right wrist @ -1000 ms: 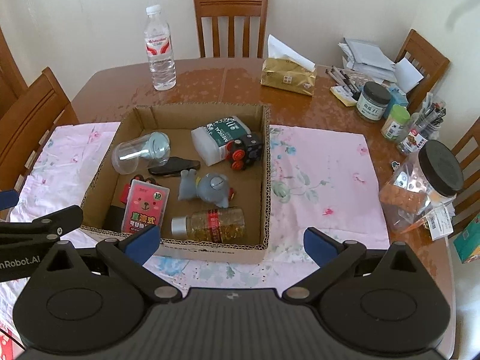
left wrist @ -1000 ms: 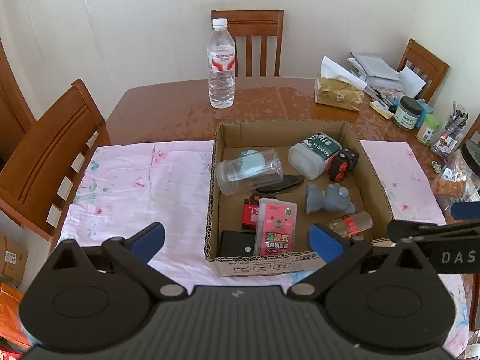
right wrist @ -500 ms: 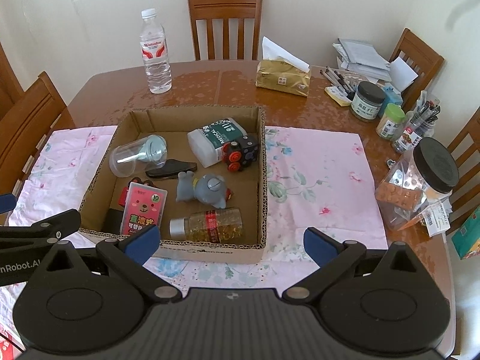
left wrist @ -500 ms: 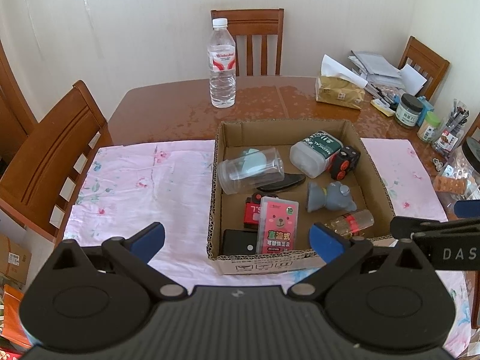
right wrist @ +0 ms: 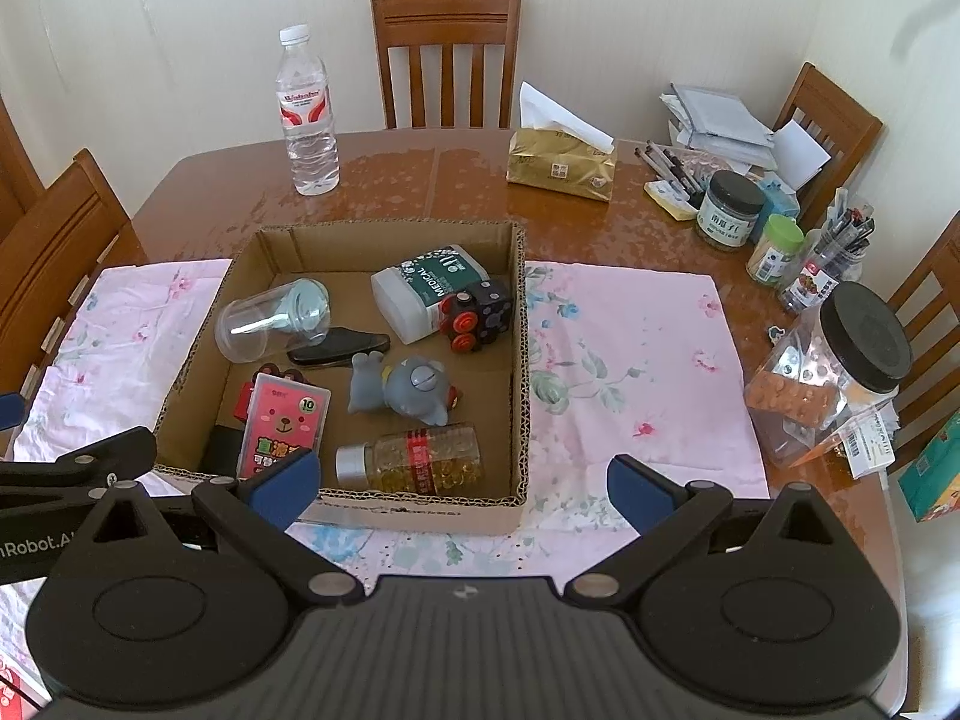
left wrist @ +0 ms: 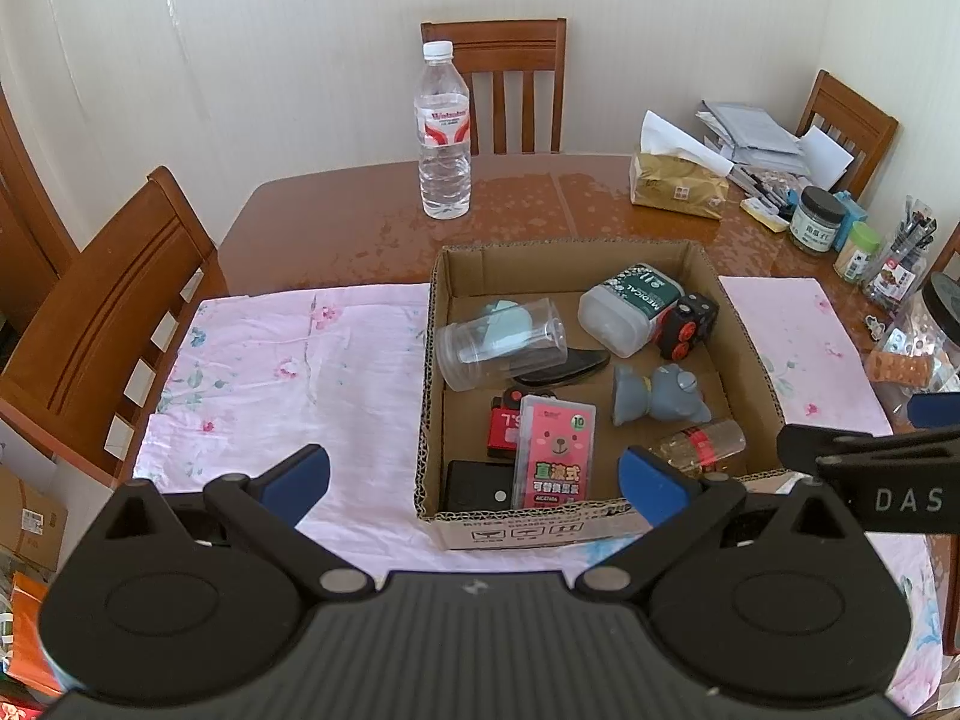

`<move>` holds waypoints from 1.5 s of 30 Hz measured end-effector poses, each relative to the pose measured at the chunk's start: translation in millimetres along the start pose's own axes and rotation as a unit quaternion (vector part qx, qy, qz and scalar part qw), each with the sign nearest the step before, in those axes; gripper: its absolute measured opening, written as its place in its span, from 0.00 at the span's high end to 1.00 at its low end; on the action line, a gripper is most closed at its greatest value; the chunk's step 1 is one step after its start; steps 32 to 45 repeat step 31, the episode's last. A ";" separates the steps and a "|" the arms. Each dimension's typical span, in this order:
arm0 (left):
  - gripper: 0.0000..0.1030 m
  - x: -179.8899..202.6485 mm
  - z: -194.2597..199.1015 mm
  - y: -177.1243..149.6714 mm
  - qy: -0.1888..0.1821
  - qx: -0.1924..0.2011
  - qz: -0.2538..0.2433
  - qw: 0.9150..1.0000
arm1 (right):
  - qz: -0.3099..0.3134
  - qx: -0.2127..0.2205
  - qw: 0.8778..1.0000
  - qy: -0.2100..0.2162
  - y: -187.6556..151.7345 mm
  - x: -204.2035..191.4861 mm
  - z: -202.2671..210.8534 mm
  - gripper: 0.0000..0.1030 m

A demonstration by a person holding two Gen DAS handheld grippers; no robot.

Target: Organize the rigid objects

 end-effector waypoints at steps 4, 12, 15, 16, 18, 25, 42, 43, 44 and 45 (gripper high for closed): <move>0.01 0.3 1.6 0.9 0.001 -0.001 0.000 1.000 | 0.002 0.000 1.000 -0.002 -0.5 -0.3 0.0 0.00; 0.01 0.6 1.8 1.1 0.001 -0.002 0.000 1.000 | 0.003 0.000 1.000 -0.004 -0.8 -0.7 0.3 0.00; 0.01 1.1 1.5 1.0 0.002 -0.002 0.000 1.000 | 0.003 0.001 1.000 -0.003 -0.6 -0.5 0.6 0.00; 0.00 1.0 1.8 1.0 0.003 -0.002 0.000 1.000 | 0.003 0.001 1.000 -0.003 -0.4 -0.3 0.7 0.00; 0.01 0.9 1.8 0.7 0.003 -0.002 -0.001 1.000 | 0.003 0.002 1.000 -0.004 -0.3 -0.3 0.9 0.00; 0.01 1.6 1.6 1.1 0.003 -0.002 0.000 1.000 | 0.003 0.002 1.000 -0.005 0.5 0.6 1.2 0.00; 0.00 1.7 1.5 1.2 0.003 -0.002 0.000 1.000 | 0.004 0.003 1.000 -0.006 0.7 0.6 1.0 0.00; 0.00 1.7 1.5 1.2 0.003 -0.002 0.000 1.000 | 0.004 0.003 1.000 -0.006 0.7 0.6 1.0 0.00; 0.00 1.7 1.5 1.2 0.003 -0.002 0.000 1.000 | 0.004 0.003 1.000 -0.006 0.7 0.6 1.0 0.00; 0.00 1.7 1.5 1.2 0.003 -0.002 0.000 1.000 | 0.004 0.003 1.000 -0.006 0.7 0.6 1.0 0.00</move>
Point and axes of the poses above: each gripper's, at about its wrist camera, not at the fingertips, and z roughly against the way its jaws point, x to its right, y to its top, the point moved 1 cm from there along -z, roughly the way its jaws point, and after that the axes turned 6 degrees about y, right-handed, at the moved point
